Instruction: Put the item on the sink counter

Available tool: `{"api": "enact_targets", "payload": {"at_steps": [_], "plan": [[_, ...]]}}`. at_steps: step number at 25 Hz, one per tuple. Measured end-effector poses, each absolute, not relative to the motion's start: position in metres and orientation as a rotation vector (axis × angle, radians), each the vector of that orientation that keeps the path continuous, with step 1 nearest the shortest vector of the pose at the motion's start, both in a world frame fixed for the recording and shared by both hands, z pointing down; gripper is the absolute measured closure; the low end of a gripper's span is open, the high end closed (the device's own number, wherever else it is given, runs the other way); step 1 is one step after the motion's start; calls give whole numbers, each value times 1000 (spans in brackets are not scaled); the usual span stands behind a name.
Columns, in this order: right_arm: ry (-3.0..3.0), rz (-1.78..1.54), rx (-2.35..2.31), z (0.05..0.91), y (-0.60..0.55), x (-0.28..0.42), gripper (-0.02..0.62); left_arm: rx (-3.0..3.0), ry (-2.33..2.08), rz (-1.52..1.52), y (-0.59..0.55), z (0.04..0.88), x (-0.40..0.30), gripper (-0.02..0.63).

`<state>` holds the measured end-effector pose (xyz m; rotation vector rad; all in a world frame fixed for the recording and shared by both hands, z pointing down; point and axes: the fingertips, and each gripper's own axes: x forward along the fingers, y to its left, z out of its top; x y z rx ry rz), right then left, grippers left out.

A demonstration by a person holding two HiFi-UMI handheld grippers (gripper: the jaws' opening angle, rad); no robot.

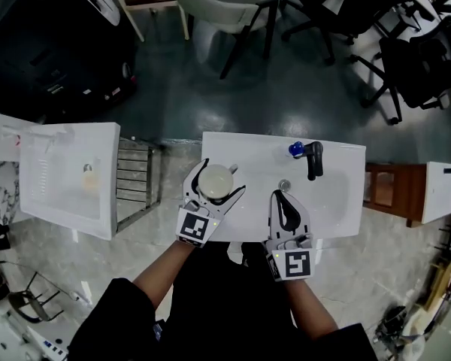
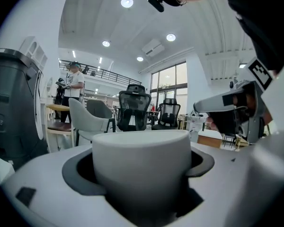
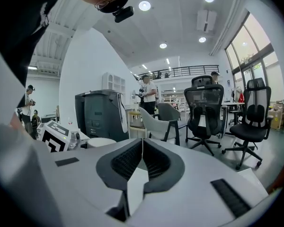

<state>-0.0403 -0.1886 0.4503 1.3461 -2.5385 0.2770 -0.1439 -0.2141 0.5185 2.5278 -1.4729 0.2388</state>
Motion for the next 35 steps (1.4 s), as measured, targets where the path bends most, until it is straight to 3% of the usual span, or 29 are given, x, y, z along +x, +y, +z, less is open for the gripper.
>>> {"api": "enact_targets", "payload": {"at_steps": [13, 35], "plan": [[-2439, 352, 1381, 483, -209, -69, 563, 2590, -1343, 205, -276, 596, -150, 147], [-2358, 363, 1437, 495, -216, -60, 563, 2591, -1248, 493, -298, 694, -146, 147]]}}
